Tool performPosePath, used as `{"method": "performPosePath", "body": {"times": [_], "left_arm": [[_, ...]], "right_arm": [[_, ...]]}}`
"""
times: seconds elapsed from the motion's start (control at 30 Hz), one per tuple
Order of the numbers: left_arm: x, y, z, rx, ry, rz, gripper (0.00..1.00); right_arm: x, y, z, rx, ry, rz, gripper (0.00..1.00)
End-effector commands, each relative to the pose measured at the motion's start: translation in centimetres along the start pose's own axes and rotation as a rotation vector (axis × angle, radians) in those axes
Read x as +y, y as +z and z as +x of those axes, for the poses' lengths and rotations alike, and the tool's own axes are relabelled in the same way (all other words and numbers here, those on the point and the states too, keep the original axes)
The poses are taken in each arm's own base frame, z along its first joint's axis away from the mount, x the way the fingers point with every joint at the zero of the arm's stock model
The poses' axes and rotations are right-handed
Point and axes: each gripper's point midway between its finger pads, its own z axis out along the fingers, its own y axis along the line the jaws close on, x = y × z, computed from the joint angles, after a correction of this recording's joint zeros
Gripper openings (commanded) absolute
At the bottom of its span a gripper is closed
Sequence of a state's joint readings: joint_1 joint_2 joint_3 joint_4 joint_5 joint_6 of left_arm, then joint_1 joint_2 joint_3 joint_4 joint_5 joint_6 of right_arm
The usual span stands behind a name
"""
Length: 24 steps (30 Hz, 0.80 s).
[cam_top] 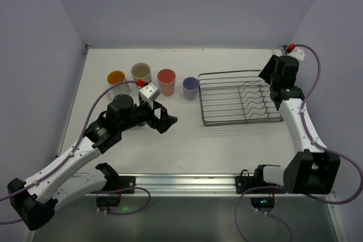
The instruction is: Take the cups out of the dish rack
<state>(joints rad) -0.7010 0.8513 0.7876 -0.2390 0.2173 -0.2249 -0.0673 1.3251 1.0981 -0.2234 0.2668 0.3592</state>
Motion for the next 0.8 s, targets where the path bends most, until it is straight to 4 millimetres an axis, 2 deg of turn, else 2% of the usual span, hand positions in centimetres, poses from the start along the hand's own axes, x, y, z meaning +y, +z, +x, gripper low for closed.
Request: {"method": "performPosePath", "body": {"times": [0.0,0.03,0.07,0.1,0.13,0.2,0.23,0.3,0.37,0.4,0.43,0.5,0.53,0.57,0.63,0.77], "left_arm": [[-2.1,0.1,-3.1,-0.069,-0.021,0.094,1.0],[-2.4,0.3,-3.3,-0.07,-0.048,0.107,1.0],[-2.7,0.4,-3.4,-0.071,-0.064,0.124,1.0],[-3.1,0.8,-3.8,-0.087,-0.075,0.144,1.0],[-3.7,0.9,-3.9,-0.089,-0.11,0.177,1.0],[-4.4,1.6,-4.0,-0.104,-0.144,0.224,1.0],[-4.8,1.9,-4.5,-0.125,-0.173,0.252,1.0],[-5.4,2.6,-4.7,-0.156,-0.219,0.295,0.99],[-5.4,3.2,-4.0,-0.163,-0.26,0.311,0.97],[-5.6,3.7,-4.8,-0.202,-0.267,0.334,0.95],[-6.1,3.8,-4.8,-0.2,-0.304,0.363,0.93],[-6.6,4.8,-4.8,-0.207,-0.323,0.403,0.9],[-7.2,5.1,-4.7,-0.193,-0.345,0.425,0.88],[-7.5,5.2,-5.4,-0.21,-0.343,0.443,0.87],[-8.2,6.1,-5.4,-0.197,-0.351,0.458,0.84],[-8.7,7.3,-5.7,-0.197,-0.362,0.465,0.81]], "right_arm": [[6.5,-4.4,0.1,-0.053,0.067,-0.283,0.19],[7.4,-5.1,2.0,-0.016,0.076,-0.355,0.2],[8.6,-6.3,2.4,-0.009,0.108,-0.43,0.2],[10.5,-8.7,1.2,-0.045,0.182,-0.557,0.2],[11.9,-10.4,3.6,0.031,0.192,-0.692,0.2],[13.8,-13.4,3.3,0.036,0.277,-0.853,0.2],[14.4,-15.3,4.4,0.08,0.278,-0.945,0.2],[15.6,-18.0,4.2,0.099,0.338,-1.07,0.2],[16.1,-20.3,5.6,0.161,0.35,-1.181,0.2],[16.8,-21.8,5.6,0.174,0.372,-1.246,0.2],[16.9,-22.2,6.7,0.204,0.377,-1.27,0.2],[17.6,-24.1,7.4,0.239,0.378,-1.352,0.21],[17.6,-24.2,8.4,0.266,0.384,-1.361,0.21],[17.6,-24.3,8.9,0.284,0.391,-1.372,0.21],[17.8,-25.1,9.9,0.323,0.402,-1.414,0.21],[17.9,-25.8,11.0,0.365,0.431,-1.464,0.21]]}}
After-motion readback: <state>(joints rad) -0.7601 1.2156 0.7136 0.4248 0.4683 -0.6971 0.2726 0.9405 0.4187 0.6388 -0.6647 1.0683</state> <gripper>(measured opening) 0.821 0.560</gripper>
